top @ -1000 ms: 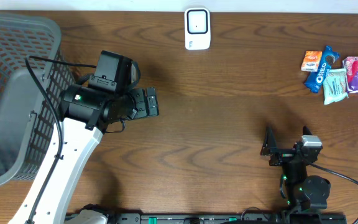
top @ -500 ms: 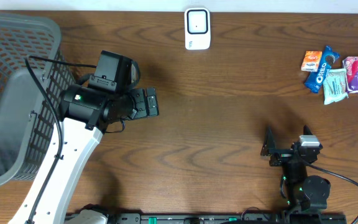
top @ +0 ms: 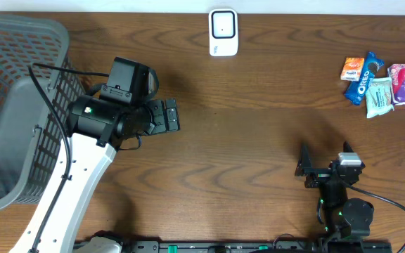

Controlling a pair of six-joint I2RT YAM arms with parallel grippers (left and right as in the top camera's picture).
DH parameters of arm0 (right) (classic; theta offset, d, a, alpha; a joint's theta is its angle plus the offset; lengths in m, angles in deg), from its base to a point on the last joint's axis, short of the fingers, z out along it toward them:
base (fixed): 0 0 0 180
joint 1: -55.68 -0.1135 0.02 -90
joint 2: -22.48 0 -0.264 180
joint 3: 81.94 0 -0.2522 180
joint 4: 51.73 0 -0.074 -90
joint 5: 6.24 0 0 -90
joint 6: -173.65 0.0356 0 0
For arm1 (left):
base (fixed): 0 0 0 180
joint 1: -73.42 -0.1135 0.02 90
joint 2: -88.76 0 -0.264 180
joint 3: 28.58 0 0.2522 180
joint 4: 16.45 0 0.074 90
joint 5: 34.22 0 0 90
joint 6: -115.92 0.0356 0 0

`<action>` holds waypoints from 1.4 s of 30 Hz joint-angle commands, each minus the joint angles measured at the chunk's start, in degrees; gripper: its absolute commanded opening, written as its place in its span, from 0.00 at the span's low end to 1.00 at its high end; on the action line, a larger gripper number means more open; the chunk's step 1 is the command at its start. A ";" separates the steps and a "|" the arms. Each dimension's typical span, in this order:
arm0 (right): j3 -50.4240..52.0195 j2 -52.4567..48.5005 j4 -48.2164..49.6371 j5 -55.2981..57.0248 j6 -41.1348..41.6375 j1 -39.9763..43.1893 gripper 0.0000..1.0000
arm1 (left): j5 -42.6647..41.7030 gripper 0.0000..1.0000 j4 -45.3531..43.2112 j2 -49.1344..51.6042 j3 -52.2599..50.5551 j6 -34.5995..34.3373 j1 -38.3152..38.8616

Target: Scan the item barcode

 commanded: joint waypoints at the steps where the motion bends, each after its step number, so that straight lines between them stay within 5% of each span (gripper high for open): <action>1: 0.15 0.37 -0.20 0.26 -0.70 0.70 0.99 | 0.74 0.98 0.13 -0.09 0.42 0.11 -0.20; 33: 0.15 0.37 -0.20 0.26 -0.70 0.70 0.99 | 3.43 0.98 3.06 -0.09 -0.63 0.20 -0.20; 42: 0.15 0.37 -0.20 0.26 -0.70 0.70 0.99 | 3.54 0.98 2.01 -1.66 -7.10 6.67 -0.20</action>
